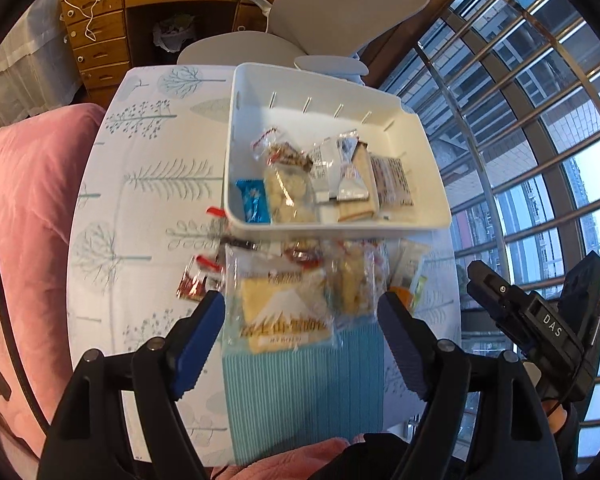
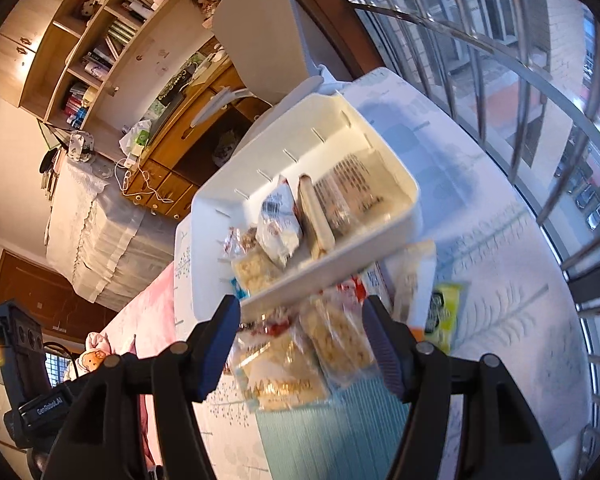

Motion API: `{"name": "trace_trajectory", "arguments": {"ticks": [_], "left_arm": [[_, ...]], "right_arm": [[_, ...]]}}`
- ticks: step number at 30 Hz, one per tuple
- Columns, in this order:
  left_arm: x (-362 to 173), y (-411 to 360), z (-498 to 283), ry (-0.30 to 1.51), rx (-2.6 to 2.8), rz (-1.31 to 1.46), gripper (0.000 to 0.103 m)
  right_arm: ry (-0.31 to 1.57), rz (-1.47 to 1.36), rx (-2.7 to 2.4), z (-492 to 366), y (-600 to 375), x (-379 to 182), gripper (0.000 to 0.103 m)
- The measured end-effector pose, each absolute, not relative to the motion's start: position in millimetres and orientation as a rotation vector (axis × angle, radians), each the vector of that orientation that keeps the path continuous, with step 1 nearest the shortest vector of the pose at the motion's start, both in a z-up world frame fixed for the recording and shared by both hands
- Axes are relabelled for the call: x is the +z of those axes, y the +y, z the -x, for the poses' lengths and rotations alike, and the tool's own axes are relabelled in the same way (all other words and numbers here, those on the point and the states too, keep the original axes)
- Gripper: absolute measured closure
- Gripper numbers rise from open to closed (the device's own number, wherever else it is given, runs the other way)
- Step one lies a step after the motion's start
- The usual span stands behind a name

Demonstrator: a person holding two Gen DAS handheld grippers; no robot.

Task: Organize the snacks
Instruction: 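Withdraw both tools from the basket toward the remaining snacks, then grasp the green-yellow packet with the right tool while the left tool grasps the Calleton bread bag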

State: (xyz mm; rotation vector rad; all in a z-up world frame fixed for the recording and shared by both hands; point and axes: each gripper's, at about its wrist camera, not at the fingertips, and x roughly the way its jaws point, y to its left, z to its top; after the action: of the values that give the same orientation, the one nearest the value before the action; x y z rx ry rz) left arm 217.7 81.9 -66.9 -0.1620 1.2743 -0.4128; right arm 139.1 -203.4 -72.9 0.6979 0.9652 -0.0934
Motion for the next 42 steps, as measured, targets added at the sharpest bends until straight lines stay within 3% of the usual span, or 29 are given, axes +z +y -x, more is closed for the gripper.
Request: {"name": "trace_trajectory", "arguments": {"ticks": [12, 21, 42], "left_arm": [[-93, 95, -179, 1.331, -0.46, 0.144, 0.021], [-118, 91, -172, 1.402, -0.43, 0.139, 0.012], [-187, 34, -199, 1.544, -0.223, 0.161, 0.011]], "right_arm": [[0.986, -0.68, -0.184, -81, -182, -94, 0.039], [1.037, -0.561, -0.236, -65, -183, -112, 0.035], [1.13, -0.075, -0.035, -89, -221, -155, 0.033]]}}
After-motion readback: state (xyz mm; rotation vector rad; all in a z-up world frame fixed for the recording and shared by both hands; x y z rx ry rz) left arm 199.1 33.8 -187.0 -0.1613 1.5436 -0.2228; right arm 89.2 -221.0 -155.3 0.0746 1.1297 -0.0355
